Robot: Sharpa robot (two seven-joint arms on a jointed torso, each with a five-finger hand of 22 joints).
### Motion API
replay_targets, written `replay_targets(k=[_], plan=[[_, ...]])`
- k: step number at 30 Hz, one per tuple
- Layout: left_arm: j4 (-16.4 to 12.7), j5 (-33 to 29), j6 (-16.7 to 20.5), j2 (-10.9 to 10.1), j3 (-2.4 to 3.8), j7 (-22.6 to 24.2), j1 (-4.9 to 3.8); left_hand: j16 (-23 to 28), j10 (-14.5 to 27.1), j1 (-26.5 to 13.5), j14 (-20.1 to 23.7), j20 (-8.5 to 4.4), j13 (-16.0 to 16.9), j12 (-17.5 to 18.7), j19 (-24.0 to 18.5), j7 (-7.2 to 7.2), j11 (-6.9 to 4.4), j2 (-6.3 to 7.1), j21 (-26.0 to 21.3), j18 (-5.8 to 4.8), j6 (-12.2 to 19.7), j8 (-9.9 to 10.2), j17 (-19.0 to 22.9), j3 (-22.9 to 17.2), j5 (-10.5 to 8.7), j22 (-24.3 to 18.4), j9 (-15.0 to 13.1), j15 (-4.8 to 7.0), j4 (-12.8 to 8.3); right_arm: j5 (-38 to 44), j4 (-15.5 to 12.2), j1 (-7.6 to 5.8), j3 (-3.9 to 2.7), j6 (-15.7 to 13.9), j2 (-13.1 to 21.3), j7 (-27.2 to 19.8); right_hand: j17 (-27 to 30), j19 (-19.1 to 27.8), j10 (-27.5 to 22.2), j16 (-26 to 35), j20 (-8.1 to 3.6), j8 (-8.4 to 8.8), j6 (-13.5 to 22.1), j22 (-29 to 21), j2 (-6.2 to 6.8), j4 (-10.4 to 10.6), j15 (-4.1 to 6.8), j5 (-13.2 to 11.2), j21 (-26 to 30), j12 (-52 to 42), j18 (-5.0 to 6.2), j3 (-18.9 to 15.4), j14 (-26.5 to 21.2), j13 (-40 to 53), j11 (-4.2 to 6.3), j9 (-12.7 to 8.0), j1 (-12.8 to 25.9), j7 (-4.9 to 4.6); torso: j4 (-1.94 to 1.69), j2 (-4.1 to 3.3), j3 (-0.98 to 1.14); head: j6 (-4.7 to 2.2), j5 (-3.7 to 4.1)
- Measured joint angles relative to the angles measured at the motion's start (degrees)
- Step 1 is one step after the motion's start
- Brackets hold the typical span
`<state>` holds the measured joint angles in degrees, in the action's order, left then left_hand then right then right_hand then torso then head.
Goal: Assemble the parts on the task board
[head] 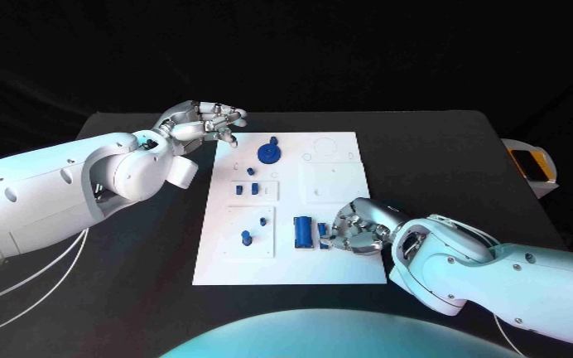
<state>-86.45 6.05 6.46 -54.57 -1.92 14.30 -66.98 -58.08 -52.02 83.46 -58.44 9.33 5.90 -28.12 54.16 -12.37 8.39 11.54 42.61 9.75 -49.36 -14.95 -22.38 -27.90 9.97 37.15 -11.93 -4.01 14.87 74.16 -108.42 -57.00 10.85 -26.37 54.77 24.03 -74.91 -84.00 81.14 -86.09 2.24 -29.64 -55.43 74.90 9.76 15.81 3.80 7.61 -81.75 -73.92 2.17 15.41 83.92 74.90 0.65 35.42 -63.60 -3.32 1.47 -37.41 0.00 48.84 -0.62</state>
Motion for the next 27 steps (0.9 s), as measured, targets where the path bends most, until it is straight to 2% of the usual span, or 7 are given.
replay_targets(k=[4,10,24,27], plan=[[0.0,0.0,-0.01,0.0,0.0,0.0,0.0,0.0,0.0,0.0,0.2,0.0,0.0,0.0,0.0,0.0,0.0,0.0,0.0,0.0,0.0,0.0,-0.02,0.0,0.0,0.0,0.0,-0.2,0.0,-0.03,0.0,0.0,0.0,1.16,0.3,-0.74,0.0,0.0,0.0,0.0,0.0,0.0,0.0,0.04,0.52,0.15,0.0,-0.62,0.0,0.0,0.0,-0.5,0.0,0.01,0.0,0.0,-0.52,0.0,0.0,0.0,-0.01,-0.01,-0.12],[0.03,0.0,-0.03,0.0,0.0,0.0,0.0,0.0,0.0,0.0,0.2,0.0,0.0,0.0,0.0,0.0,0.0,0.0,0.0,0.0,0.0,0.0,-0.04,0.0,0.0,-0.03,0.0,-0.2,0.0,-0.07,-0.01,0.01,0.0,2.49,0.45,-1.56,0.0,0.0,0.0,-0.03,0.0,0.0,-0.21,0.05,0.56,0.19,0.0,-0.67,0.0,0.01,0.0,-0.53,0.0,0.05,0.0,-0.06,-0.59,-0.21,0.01,0.01,-0.01,-0.02,-0.13],[0.03,0.01,-0.1,0.0,-0.01,-0.01,0.0,0.0,0.0,0.0,0.2,0.0,-0.01,0.0,0.0,0.0,0.0,0.0,0.0,0.0,0.0,0.0,-0.04,0.0,0.0,-0.05,0.0,-0.2,0.0,-0.12,1.43,0.01,0.0,3.45,-0.32,-1.86,0.0,0.0,0.0,-0.22,0.01,0.0,-0.22,0.03,0.04,0.62,0.0,-0.84,-0.24,-0.2,0.0,-0.96,0.0,0.04,0.0,-0.07,-1.1,-0.2,-0.01,-0.01,-0.01,-0.01,-0.09],[0.03,0.01,-0.11,0.0,-0.01,-0.02,0.0,0.0,0.0,0.0,0.2,0.0,0.05,0.0,0.0,0.0,0.0,0.0,0.0,0.0,0.0,0.0,-0.04,0.0,0.0,-0.05,0.0,-0.2,0.0,-0.12,1.75,-0.01,-0.01,3.54,-0.52,-1.82,0.0,0.0,0.0,-0.22,0.01,0.18,-0.24,0.03,-0.5,0.62,0.0,-0.84,-0.24,-0.2,0.0,-0.96,0.0,0.04,0.0,-0.1,-1.48,-0.18,-0.01,0.01,-0.01,-0.02,-0.09]])
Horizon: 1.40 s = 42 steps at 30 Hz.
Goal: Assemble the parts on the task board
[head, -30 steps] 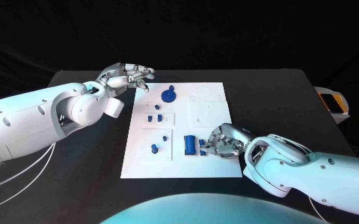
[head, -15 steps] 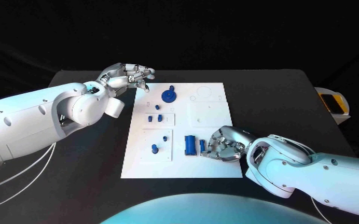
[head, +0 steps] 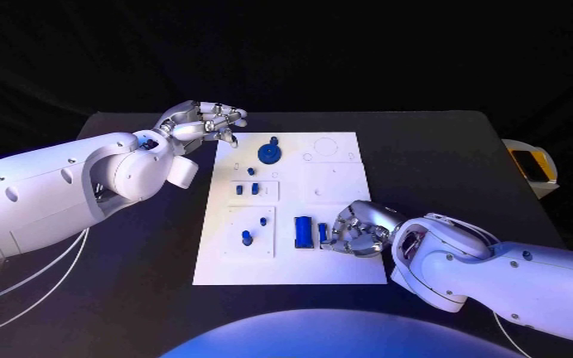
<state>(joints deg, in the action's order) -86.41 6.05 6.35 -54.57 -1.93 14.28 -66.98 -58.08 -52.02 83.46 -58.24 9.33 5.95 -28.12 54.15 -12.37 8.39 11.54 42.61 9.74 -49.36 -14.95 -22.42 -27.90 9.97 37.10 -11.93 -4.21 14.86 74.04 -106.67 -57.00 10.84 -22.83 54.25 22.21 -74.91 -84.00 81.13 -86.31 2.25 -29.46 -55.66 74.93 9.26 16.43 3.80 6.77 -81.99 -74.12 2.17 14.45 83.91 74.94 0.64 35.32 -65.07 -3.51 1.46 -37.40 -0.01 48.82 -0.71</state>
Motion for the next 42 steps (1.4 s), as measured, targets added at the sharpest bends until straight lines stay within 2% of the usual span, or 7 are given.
replay_targets(k=[13,19,24,28,32,35,42], plan=[[-0.01,0.0,-0.03,-0.02,-0.01,0.0,0.0,0.0,0.0,0.0,0.0,0.0,-0.01,-0.24,0.0,0.0,0.0,0.0,-0.23,0.0,0.0,0.0,0.01,0.0,0.0,-0.05,0.0,0.0,0.0,-0.46,-0.48,-0.11,-0.07,-0.88,0.64,-0.67,0.0,0.0,-0.04,0.11,0.0,0.49,0.11,-0.01,-0.55,-0.17,0.0,1.56,1.14,0.84,0.0,-0.77,0.0,-0.01,-0.04,-0.22,-1.25,-0.11,-0.03,0.02,-0.03,-0.25,-0.07],[-0.01,0.0,-0.03,0.03,-0.04,0.21,0.01,0.0,0.21,0.0,0.0,0.0,0.07,-0.27,0.0,0.0,-0.21,0.0,-0.22,0.0,0.0,0.0,-0.04,0.0,0.0,-0.06,-0.14,0.0,0.0,-6.23,0.25,-1.87,-0.14,-3.68,1.34,-5.01,0.0,0.0,-1.94,1.12,0.0,1.87,2.08,-0.01,-1.19,-0.31,0.0,4.74,4.58,3.2,0.0,-0.94,0.0,-0.01,-0.93,-0.69,-3.82,-1.03,0.01,0.1,-0.07,-0.75,0.03],[0.66,-0.18,-0.01,0.5,-0.17,0.87,0.01,0.0,0.21,0.0,0.0,0.0,0.07,-0.27,0.0,0.2,-0.21,0.0,-0.22,0.0,-0.21,0.0,-0.04,0.0,0.0,-0.12,-0.2,0.0,0.0,-19.12,3.69,-4.35,-0.17,-5.69,1.2,-12.01,-0.05,0.34,-3.78,1.79,0.78,2.55,3.66,-0.02,-1.56,-0.53,-0.45,5.43,8.02,5.36,0.0,-1.17,0.01,-1.2,-1.58,-0.88,-5.75,-1.93,0.11,0.43,-0.25,-1.55,0.08],[2.3,-0.82,0.08,1.51,-0.53,1.84,0.04,0.0,0.21,0.0,0.2,0.0,0.15,-0.52,0.0,0.45,-0.21,0.0,-0.42,0.0,-0.45,-0.28,-0.04,0.0,0.0,-0.18,-0.35,0.2,0.0,-32.03,8.69,-6.48,-0.18,-6.17,0.03,-19.29,-0.04,2.43,-6.74,3.53,1.32,3.0,4.7,-0.02,-1.77,-1.2,-0.92,5.66,12.91,8.86,1.16,-1.0,0.07,-3.92,-1.97,-0.88,-6.94,-2.31,0.24,0.96,-0.48,-2.36,0.12],[4.81,-1.95,0.48,3.0,-0.76,3.03,0.07,1.38,0.21,-0.23,2.39,0.24,0.22,-0.83,-0.85,0.52,-0.21,-0.23,-1.9,0.0,-0.52,-0.46,0.35,0.41,0.0,-0.87,-0.46,0.06,0.41,-43.44,15.54,-8.01,-0.48,-5.98,-2.29,-26.22,11.88,12.88,-20.54,15.78,2.48,3.57,8.23,-0.03,-2.7,-3.27,-2.57,4.99,35.58,27.07,5.74,1.08,-3.43,-18.66,-3.41,-0.51,-10.61,-3.69,0.36,1.66,-0.8,-3.65,0.25],[6.93,-2.93,1.1,4.37,-0.82,3.99,0.17,5.34,1.31,-0.48,6.33,1.12,-0.08,-0.17,-3.46,0.07,0.46,0.01,-5.65,0.0,0.83,-0.46,2.2,0.4,0.0,-2.89,-0.46,-0.95,0.72,-49.99,21.0,-8.58,-0.76,-5.54,-4.45,-30.45,19.97,19.0,-23.84,23.27,3.29,4.2,10.12,-3.39,-3.24,-4.58,-3.34,4.99,49.27,30.96,7.17,4.21,-7.75,-22.77,-4.26,-0.78,-11.89,-4.87,0.42,2.2,-1.01,-5.05,0.45],[15.04,-5.74,3.16,9.83,-0.89,6.5,0.71,17.9,5.33,-1.06,14.61,4.63,-2.14,2.91,-9.17,0.84,2.42,-0.15,-18.56,-0.01,4.99,-2.61,7.73,2.69,-0.21,-10.93,-0.61,-4.11,1.28,-61.56,36.49,-9.04,-1.39,-2.28,-11.42,-38.92,36.07,29.3,-29.65,45.55,6.73,7.52,13.1,-13.93,-1.45,-5.44,-7.22,3.53,64.77,44.93,7.16,12.39,-24.81,-38.13,-7.45,-4.63,-10.68,-7.39,0.43,3.38,-1.19,-8.62,0.7]])
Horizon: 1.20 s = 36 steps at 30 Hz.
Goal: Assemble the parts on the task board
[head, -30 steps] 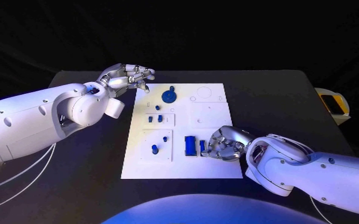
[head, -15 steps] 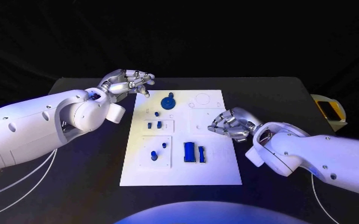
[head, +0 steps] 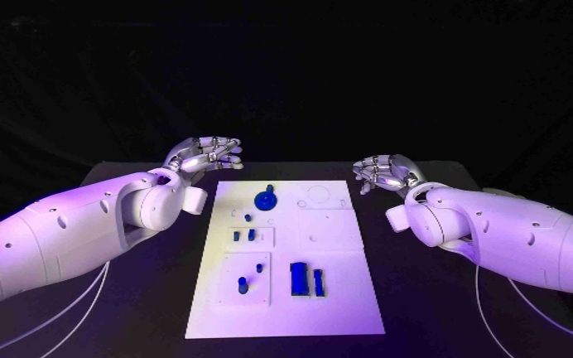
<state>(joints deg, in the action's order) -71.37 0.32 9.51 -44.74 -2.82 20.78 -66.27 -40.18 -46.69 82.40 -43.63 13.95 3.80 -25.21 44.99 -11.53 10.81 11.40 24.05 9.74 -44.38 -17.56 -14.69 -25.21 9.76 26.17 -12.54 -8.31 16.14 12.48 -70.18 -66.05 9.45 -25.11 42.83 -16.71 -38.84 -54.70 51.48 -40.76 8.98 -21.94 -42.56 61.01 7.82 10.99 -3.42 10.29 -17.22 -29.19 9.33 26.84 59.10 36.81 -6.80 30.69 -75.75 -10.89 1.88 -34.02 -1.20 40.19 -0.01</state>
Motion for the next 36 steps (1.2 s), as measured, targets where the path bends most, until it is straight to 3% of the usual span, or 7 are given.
replay_targets(k=[3,8,10,15,18,25,36], plan=[[2.78,-0.95,0.72,1.93,0.0,0.81,0.25,5.95,0.23,0.55,0.65,1.35,-0.15,2.07,-1.34,0.28,0.24,-0.55,-5.55,0.0,1.9,-1.0,1.97,0.78,0.0,-3.87,0.53,-0.66,-0.02,-2.38,4.03,-0.04,-0.18,1.9,-1.87,-2.06,6.54,5.27,-0.66,9.97,2.66,2.08,-0.02,-7.4,0.56,-1.62,-2.64,-0.09,8.09,7.41,0.01,4.05,-5.96,-9.97,-1.79,-2.7,1.25,-0.19,-0.06,0.43,0.1,-1.54,-0.14],[7.0,-2.43,1.8,4.76,0.01,2.16,0.78,14.64,1.5,0.89,2.48,2.35,-0.21,6.2,-3.35,0.56,0.64,-1.4,-12.2,0.0,3.75,-1.83,4.62,1.97,-0.1,-8.9,1.69,-1.68,-0.26,-4.8,8.69,0.06,-0.42,5.26,-4.53,-4.6,14.04,5.86,0.2,19.85,4.61,5.48,-1.24,-18.21,-0.58,-5.57,-3.8,-0.81,13.53,13.44,0.0,5.99,-5.34,-21.91,-2.6,-6.52,4.5,-0.46,-0.26,0.92,0.46,-3.52,-0.49],[6.78,-2.45,1.88,4.62,0.01,2.13,0.77,19.64,9.45,-3.48,9.81,-0.46,-0.89,9.76,-10.83,1.38,-1.32,-3.58,-14.67,-1.44,10.96,1.48,6.55,6.22,-1.84,-12.22,3.67,-0.01,-2.98,-4.84,8.33,0.04,-0.45,5.25,-4.5,-4.61,18.6,14.12,-8.49,23.86,2.54,8.48,6.1,-26.1,-1.74,-6.68,-2.64,-2.54,14.29,16.4,-0.4,0.43,-14.4,-25.03,-1.13,-10.85,8.51,0.74,-0.27,0.93,0.49,-3.55,-0.51],[5.31,-2.39,2.5,4.08,0.11,2.0,1.1,31.02,29.91,-18.11,28.42,-7.92,-2.49,18.3,-29.63,6.81,-6.57,-7.9,-19.88,-5.91,29.36,10.33,11.05,16.67,-6.2,-19.94,8.55,4.59,-10.23,-4.99,6.55,0.47,-1.14,4.36,-3.63,-4.48,29.83,36.64,-32.32,33.28,-3.88,15.95,26.27,-45.47,-5.15,-9.1,0.72,-6.84,15.92,23.52,-5.45,-14.7,-39.16,-31.64,3.3,-21.83,21.57,6.26,-0.57,1.29,0.58,-4.04,-0.34],[3.07,-2.35,3.7,3.77,0.38,2.01,1.58,34.85,36.95,-26.23,34.79,-10.44,-3.03,21.18,-36.05,8.77,-8.35,-9.34,-21.63,-6.82,35.63,13.33,12.56,20.27,-7.67,-22.54,10.21,6.14,-12.68,-5.33,3.69,1.11,-2.09,3.13,-3.04,-4.59,33.6,44.2,-40.34,36.42,-6.01,18.46,33.09,-51.97,-6.25,-9.89,1.84,-8.3,16.36,25.89,-6.31,-19.77,-47.5,-33.8,4.76,-25.54,41.44,8.2,-1.05,1.85,0.8,-4.86,-0.16],[-5.31,-2.19,10.87,2.19,1.41,3.0,3.33,38.55,43.71,-62.54,40.92,-12.95,-3.55,23.96,-42.15,10.7,-10.07,-10.78,-23.22,-8.52,41.63,16.26,14.05,23.57,-9.04,-25.06,11.82,7.61,-15.21,-7.07,-7.39,3.31,-5.83,-2.96,-0.81,-6.24,37.25,51.52,-48.08,39.45,-8.06,20.87,39.71,-58.28,-7.34,-10.65,2.95,-9.52,16.73,28.01,-7.64,-24.71,-55.53,-35.91,6.18,-29.13,65.2,10.08,-1.74,2.65,1.12,-5.75,0.0],[-16.63,-1.51,25.92,0.32,2.57,5.75,5.78,39.57,45.78,-78.86,42.71,-13.87,-3.71,24.81,-44.09,11.43,-10.73,-11.29,-23.6,-8.51,43.54,17.1,14.51,24.66,-9.36,-25.96,12.36,8.19,-15.98,-10.58,-18.85,5.69,-9.24,-14.06,1.66,-9.98,38.68,54.44,-51.2,40.56,-8.97,21.75,42.31,-60.79,-7.73,-10.99,3.42,-10.1,16.95,28.99,-8.54,-26.61,-58.81,-36.69,6.83,-30.54,75.25,10.85,-1.87,2.82,1.19,-5.82,0.01]])
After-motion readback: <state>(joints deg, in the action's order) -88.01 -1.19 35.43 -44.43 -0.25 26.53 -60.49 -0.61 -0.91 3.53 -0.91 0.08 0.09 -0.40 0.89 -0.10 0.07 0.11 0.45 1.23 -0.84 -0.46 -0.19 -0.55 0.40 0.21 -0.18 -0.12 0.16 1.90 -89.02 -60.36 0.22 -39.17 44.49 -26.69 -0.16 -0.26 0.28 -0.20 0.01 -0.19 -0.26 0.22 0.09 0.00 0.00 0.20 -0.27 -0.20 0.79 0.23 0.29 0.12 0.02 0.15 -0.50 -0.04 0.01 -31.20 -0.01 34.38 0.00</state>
